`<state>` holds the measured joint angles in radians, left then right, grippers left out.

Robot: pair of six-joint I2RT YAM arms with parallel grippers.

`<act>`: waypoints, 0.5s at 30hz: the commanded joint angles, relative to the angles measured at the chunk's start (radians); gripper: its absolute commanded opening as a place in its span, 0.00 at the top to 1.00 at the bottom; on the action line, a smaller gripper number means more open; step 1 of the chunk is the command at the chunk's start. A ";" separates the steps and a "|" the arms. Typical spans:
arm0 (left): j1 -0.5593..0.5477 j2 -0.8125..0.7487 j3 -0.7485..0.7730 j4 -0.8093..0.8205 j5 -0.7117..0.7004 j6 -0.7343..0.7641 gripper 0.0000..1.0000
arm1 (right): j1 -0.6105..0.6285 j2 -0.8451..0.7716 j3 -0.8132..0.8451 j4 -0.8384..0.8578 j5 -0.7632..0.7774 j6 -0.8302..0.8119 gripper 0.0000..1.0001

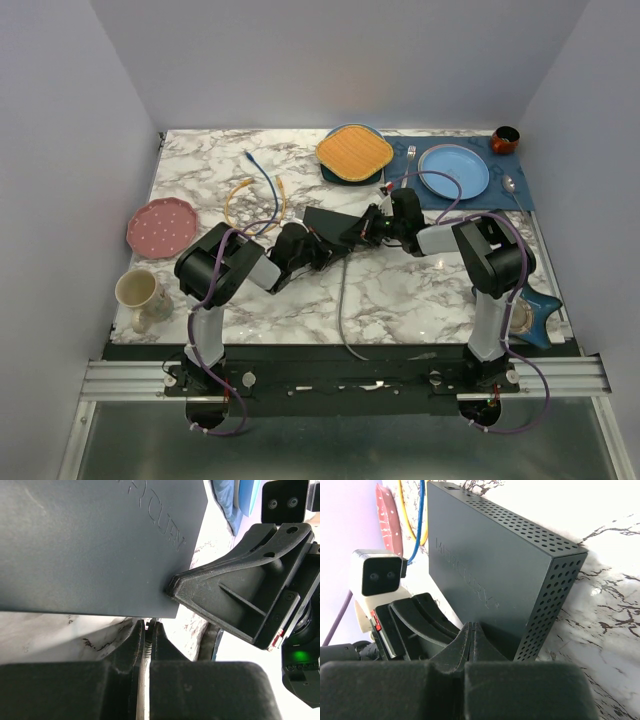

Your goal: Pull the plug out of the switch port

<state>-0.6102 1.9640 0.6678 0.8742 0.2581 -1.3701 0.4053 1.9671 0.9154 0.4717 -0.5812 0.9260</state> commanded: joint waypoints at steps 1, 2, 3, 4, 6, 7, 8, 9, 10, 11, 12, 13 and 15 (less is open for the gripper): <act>-0.017 0.032 -0.039 -0.086 0.027 0.031 1.00 | -0.002 0.013 -0.023 -0.094 0.064 -0.041 0.99; -0.017 0.029 -0.042 -0.089 0.029 0.034 1.00 | -0.002 0.015 -0.023 -0.094 0.066 -0.041 0.99; -0.017 0.029 -0.045 -0.090 0.030 0.034 1.00 | -0.002 0.013 -0.021 -0.094 0.064 -0.041 0.99; -0.017 0.026 -0.053 -0.093 0.030 0.035 1.00 | -0.002 0.015 -0.023 -0.094 0.064 -0.041 0.99; -0.017 0.018 -0.057 -0.098 0.030 0.042 1.00 | -0.002 0.015 -0.021 -0.094 0.066 -0.041 0.99; -0.017 0.015 -0.063 -0.104 0.030 0.042 1.00 | -0.002 0.015 -0.023 -0.094 0.066 -0.041 0.99; -0.017 0.012 -0.066 -0.104 0.030 0.039 1.00 | -0.002 0.013 -0.021 -0.096 0.066 -0.041 0.99; -0.017 0.009 -0.071 -0.103 0.030 0.036 1.00 | -0.002 0.013 -0.021 -0.096 0.066 -0.041 0.99; -0.017 0.007 -0.080 -0.103 0.032 0.032 1.00 | -0.002 0.015 -0.021 -0.096 0.067 -0.041 0.99; -0.017 0.000 -0.085 -0.101 0.032 0.032 1.00 | -0.002 0.015 -0.021 -0.094 0.066 -0.041 0.99; -0.017 -0.007 -0.089 -0.101 0.032 0.032 1.00 | -0.002 0.013 -0.023 -0.094 0.066 -0.041 0.99; -0.017 -0.013 -0.102 -0.106 0.032 0.032 1.00 | -0.003 0.013 -0.023 -0.094 0.066 -0.041 0.99; -0.017 -0.040 -0.114 -0.113 0.030 0.034 1.00 | -0.002 0.013 -0.021 -0.094 0.066 -0.041 0.99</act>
<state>-0.6144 1.9453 0.6117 0.8993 0.2779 -1.3735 0.4057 1.9671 0.9154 0.4713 -0.5812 0.9260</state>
